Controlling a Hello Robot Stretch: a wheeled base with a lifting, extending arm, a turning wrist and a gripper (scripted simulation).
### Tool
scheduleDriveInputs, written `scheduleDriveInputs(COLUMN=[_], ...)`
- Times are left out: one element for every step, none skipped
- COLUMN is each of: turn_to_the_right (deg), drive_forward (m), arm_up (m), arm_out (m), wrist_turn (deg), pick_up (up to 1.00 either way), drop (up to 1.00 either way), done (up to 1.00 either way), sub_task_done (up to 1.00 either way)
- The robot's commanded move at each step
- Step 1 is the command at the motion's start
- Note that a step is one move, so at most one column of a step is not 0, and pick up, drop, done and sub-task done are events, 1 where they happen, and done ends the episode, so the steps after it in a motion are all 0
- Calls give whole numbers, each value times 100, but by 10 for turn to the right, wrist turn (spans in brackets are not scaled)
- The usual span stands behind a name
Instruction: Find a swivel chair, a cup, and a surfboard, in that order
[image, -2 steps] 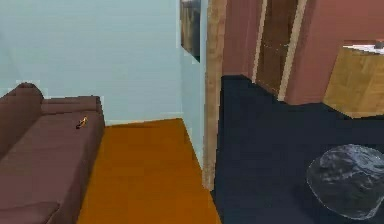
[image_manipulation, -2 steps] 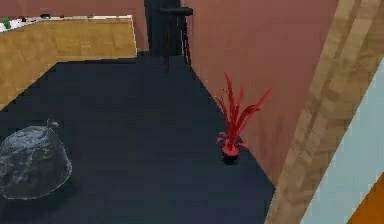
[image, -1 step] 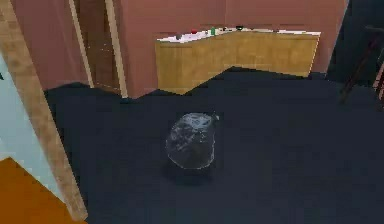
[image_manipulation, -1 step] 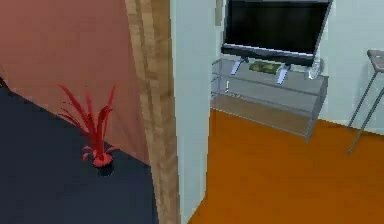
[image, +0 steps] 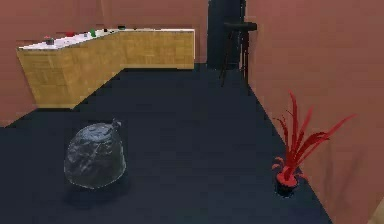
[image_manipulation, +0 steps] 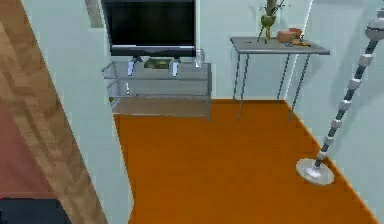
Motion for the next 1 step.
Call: scheduleDriveInputs(turn_to_the_right=[0], drive_forward=[100], arm_up=[0], arm_out=[0], wrist_turn=[0], pick_up=[0], drop=[0], done=[0], sub_task_done=[0])
